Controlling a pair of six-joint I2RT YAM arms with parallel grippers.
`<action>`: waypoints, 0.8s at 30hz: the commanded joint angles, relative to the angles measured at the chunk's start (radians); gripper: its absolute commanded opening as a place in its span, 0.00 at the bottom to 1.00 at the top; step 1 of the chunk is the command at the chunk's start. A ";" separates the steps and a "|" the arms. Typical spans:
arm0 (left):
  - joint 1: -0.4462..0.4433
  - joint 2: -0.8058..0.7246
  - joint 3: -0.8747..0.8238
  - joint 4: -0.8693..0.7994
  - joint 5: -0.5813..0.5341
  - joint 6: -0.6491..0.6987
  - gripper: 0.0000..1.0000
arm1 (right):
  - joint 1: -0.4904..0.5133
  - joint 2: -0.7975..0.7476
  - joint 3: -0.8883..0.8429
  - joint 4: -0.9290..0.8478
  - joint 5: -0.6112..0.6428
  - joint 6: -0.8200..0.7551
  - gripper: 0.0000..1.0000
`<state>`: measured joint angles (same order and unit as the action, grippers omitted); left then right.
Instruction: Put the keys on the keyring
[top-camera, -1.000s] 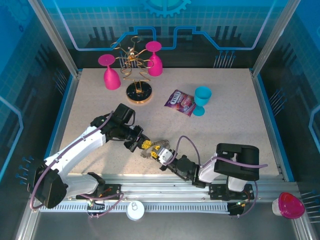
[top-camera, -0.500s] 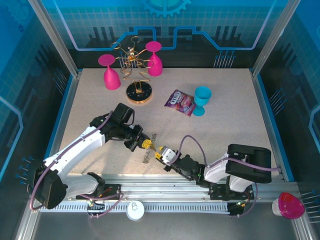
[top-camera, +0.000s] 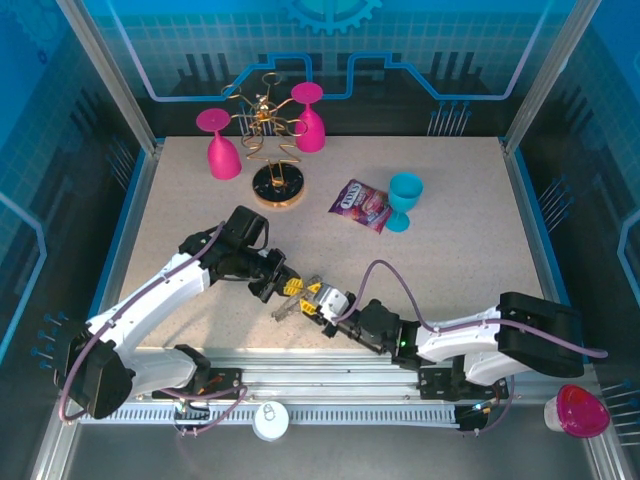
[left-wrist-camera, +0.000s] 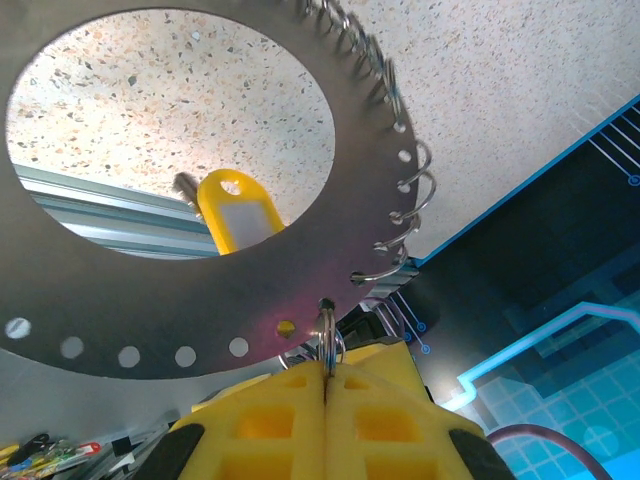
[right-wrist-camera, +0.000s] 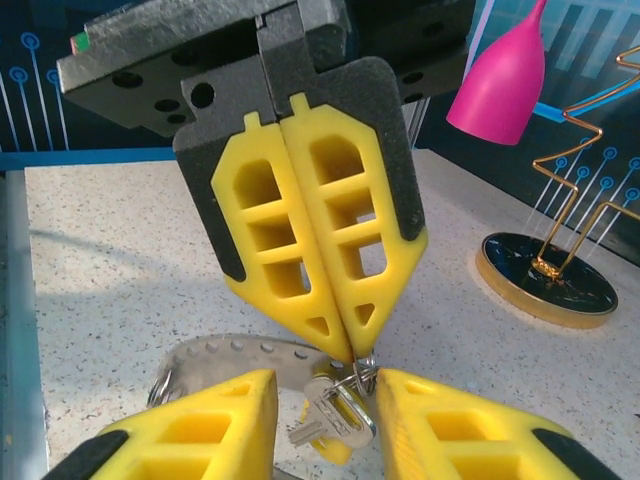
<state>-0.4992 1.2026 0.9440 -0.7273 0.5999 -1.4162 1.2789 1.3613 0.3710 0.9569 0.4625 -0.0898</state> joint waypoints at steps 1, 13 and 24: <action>0.008 -0.022 -0.008 0.003 0.038 -0.023 0.00 | -0.012 0.014 0.038 -0.026 0.001 0.033 0.31; 0.008 -0.025 -0.010 0.003 0.037 -0.026 0.00 | -0.027 0.069 0.072 -0.026 0.088 0.080 0.21; 0.009 -0.026 -0.010 0.001 0.037 -0.026 0.00 | -0.036 0.063 0.029 -0.034 0.118 0.101 0.13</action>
<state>-0.4992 1.2026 0.9428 -0.7189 0.5995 -1.4166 1.2617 1.4269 0.4175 0.9253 0.5358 -0.0082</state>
